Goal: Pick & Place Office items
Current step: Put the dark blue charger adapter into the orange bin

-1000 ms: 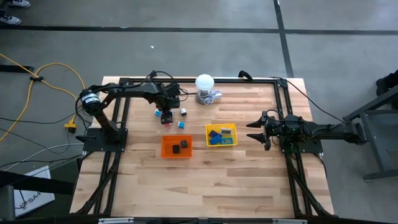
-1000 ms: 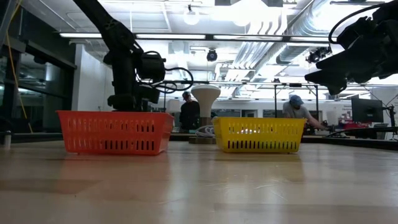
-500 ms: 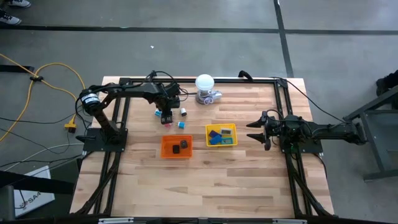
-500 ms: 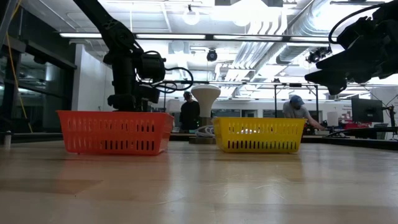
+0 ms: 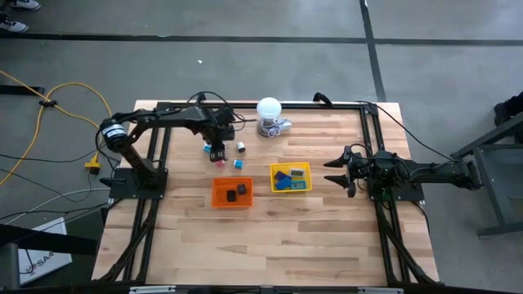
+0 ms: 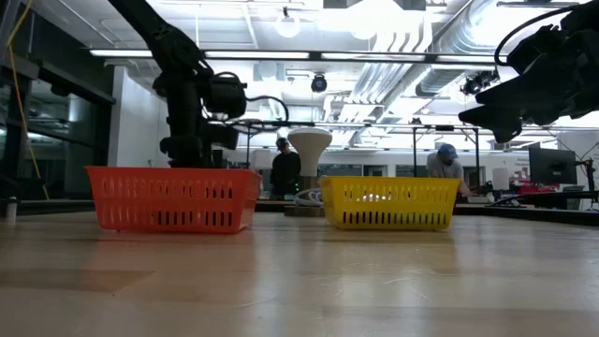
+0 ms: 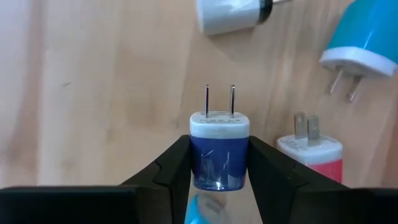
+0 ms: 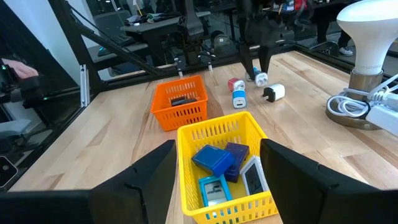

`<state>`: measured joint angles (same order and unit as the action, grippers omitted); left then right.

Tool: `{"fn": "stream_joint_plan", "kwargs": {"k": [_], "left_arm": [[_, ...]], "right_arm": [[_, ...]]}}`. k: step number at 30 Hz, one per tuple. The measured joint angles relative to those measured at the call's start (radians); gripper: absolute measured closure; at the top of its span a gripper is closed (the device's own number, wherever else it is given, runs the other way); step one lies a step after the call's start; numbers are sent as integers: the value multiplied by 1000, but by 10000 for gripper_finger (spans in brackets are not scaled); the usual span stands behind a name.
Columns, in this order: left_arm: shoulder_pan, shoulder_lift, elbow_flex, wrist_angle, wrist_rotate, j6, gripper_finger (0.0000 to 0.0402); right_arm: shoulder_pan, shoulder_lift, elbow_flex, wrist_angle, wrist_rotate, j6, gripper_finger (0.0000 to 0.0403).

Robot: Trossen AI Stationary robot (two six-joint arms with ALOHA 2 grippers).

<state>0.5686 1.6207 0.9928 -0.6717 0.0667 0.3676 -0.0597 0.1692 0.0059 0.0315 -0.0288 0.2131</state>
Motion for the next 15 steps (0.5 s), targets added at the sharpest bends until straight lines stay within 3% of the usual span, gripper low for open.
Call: {"fn": "stream_joint_plan", "kwargs": {"k": [8, 15], "left_arm": [[25, -166, 0, -76, 2, -5, 274], [-169, -305, 1, -144, -58, -194, 274]], "right_arm": [[0, 0, 0, 0, 0, 0, 183], [0, 0, 0, 0, 0, 0, 183]]}}
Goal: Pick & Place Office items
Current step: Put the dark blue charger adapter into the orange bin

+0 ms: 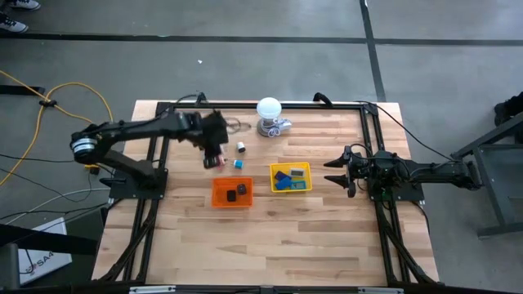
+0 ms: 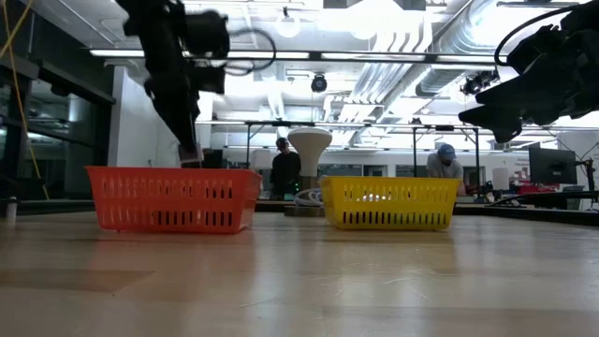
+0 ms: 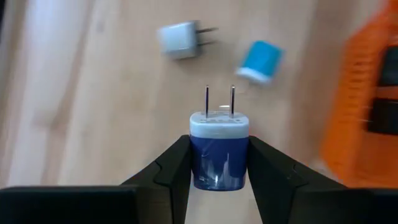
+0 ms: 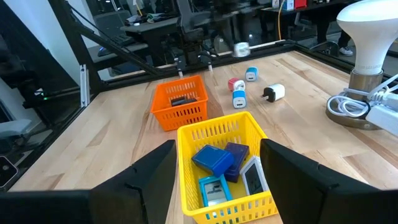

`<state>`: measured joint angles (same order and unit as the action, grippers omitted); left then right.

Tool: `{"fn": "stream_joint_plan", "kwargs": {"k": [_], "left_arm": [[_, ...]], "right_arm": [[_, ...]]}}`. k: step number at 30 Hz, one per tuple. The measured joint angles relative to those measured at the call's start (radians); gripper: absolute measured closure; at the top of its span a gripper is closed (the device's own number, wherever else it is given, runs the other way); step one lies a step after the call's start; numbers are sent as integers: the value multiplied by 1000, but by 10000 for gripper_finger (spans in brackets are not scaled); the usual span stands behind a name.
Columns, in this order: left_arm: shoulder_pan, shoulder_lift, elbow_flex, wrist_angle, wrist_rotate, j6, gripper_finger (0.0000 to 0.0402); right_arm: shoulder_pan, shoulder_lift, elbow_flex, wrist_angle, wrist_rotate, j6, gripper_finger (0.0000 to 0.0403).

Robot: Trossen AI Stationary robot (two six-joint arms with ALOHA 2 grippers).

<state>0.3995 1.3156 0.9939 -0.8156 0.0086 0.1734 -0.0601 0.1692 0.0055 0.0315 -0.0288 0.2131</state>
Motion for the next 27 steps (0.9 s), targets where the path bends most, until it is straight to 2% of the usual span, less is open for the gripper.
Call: {"fn": "stream_joint_plan", "kwargs": {"k": [8, 14, 19, 27], "left_arm": [[-350, 8, 0, -4, -111, -337, 274], [-520, 32, 0, -8, -179, -524, 274], [-590, 83, 0, -17, -205, -594, 274], [-574, 162, 0, -5, -165, -603, 272]], "right_arm": [[0, 0, 0, 0, 0, 0, 183], [0, 0, 0, 0, 0, 0, 183], [0, 0, 0, 0, 0, 0, 183], [0, 0, 0, 0, 0, 0, 183]]}}
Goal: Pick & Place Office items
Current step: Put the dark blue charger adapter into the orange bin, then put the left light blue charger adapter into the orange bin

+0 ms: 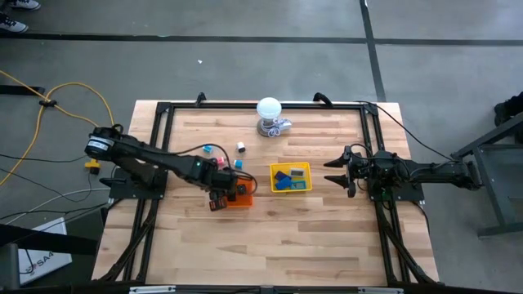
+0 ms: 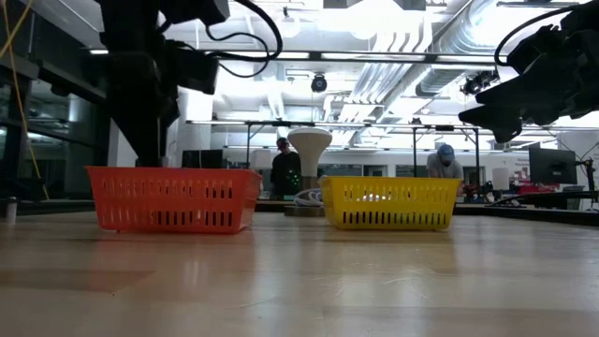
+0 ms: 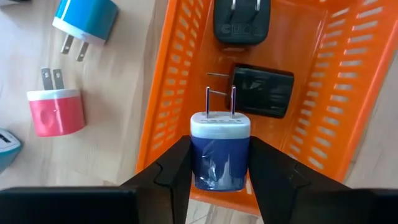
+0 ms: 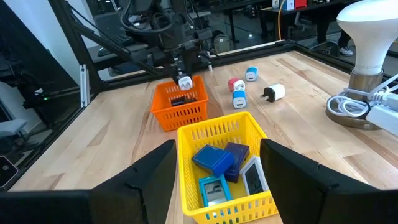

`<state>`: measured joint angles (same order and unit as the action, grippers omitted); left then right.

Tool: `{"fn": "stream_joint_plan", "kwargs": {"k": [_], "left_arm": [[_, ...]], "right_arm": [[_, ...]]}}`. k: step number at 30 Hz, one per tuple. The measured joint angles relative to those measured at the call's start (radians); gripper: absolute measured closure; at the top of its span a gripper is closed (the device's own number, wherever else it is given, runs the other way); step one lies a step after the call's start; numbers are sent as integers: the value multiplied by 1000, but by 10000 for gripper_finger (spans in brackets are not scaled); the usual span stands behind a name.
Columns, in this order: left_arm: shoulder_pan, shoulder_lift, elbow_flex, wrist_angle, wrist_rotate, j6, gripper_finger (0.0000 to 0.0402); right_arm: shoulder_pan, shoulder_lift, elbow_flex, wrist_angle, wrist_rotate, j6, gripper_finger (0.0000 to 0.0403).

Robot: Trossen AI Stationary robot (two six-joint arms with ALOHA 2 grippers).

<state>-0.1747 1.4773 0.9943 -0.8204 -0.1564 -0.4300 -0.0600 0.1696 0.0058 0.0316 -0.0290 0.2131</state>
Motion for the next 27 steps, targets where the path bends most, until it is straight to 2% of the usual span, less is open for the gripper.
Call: {"fn": "stream_joint_plan", "kwargs": {"k": [11, 19, 27], "left_arm": [[18, 0, 0, -2, -5, -12, 206], [23, -2, 0, -1, -5, -12, 200], [84, -74, -2, 0, -5, 13, 199]], "right_arm": [[0, 0, 0, 0, 0, 0, 183], [0, 0, 0, 0, 0, 0, 183], [0, 0, 0, 0, 0, 0, 183]]}}
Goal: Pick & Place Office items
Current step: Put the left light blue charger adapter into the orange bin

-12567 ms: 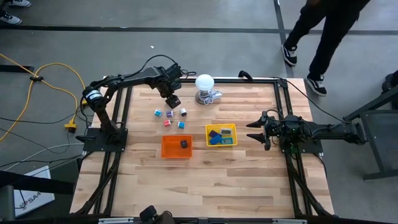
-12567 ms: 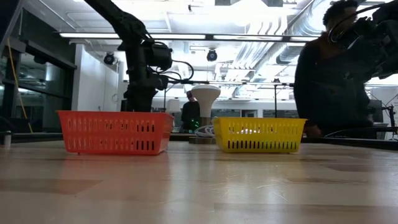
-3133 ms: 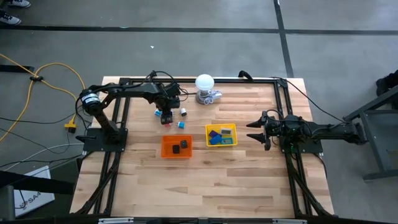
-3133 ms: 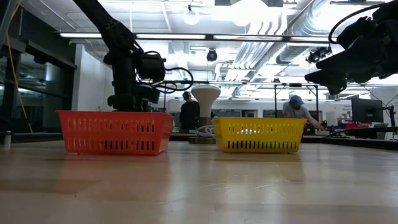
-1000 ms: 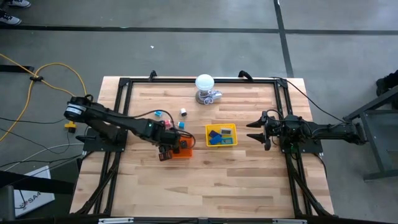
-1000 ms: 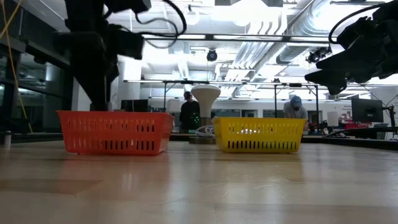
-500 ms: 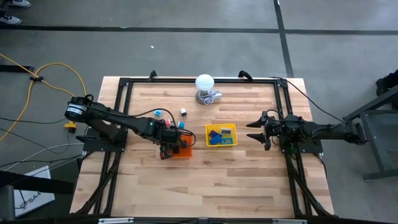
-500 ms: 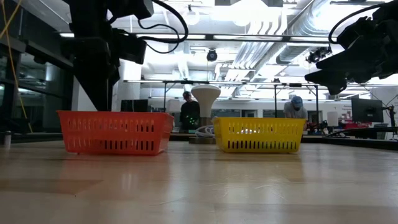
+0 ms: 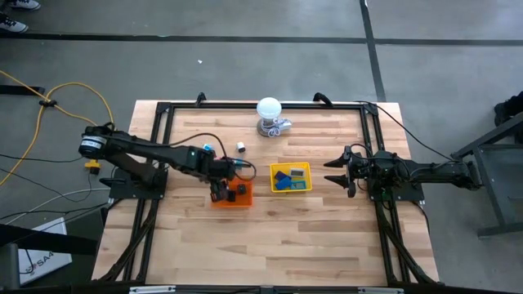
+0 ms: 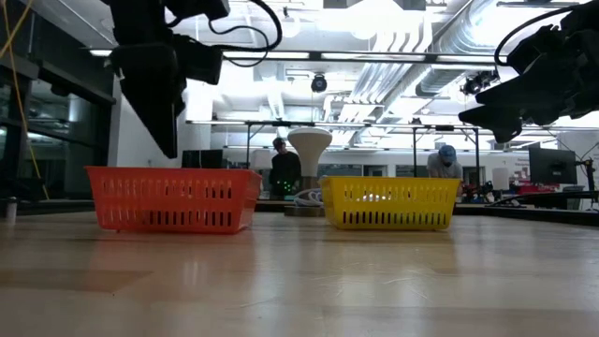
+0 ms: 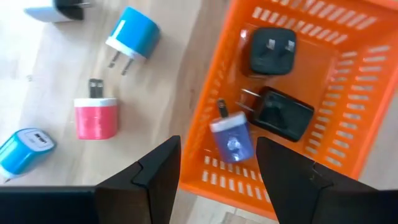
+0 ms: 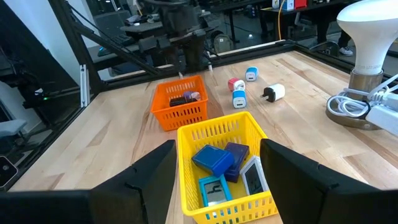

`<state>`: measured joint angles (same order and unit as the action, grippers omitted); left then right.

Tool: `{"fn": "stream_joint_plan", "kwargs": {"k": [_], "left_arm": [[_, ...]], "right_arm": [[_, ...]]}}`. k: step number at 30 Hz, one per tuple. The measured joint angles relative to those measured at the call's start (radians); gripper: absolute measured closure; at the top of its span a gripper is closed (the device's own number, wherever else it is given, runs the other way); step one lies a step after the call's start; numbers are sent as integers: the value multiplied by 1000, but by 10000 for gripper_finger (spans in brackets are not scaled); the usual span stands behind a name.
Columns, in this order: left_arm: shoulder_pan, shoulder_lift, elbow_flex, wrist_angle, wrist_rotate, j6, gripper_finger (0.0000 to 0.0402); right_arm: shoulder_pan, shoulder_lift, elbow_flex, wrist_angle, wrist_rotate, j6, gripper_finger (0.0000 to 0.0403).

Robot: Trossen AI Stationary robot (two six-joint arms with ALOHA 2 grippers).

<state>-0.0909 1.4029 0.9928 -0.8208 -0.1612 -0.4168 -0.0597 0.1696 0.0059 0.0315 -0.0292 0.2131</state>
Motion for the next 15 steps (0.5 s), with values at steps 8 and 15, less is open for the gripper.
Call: {"fn": "stream_joint_plan", "kwargs": {"k": [8, 15], "left_arm": [[173, -39, 0, -26, 1, -26, 199], [436, -59, 0, -70, 32, 165, 199]], "right_arm": [[0, 0, 0, 0, 0, 0, 183], [0, 0, 0, 0, 0, 0, 183]]}}
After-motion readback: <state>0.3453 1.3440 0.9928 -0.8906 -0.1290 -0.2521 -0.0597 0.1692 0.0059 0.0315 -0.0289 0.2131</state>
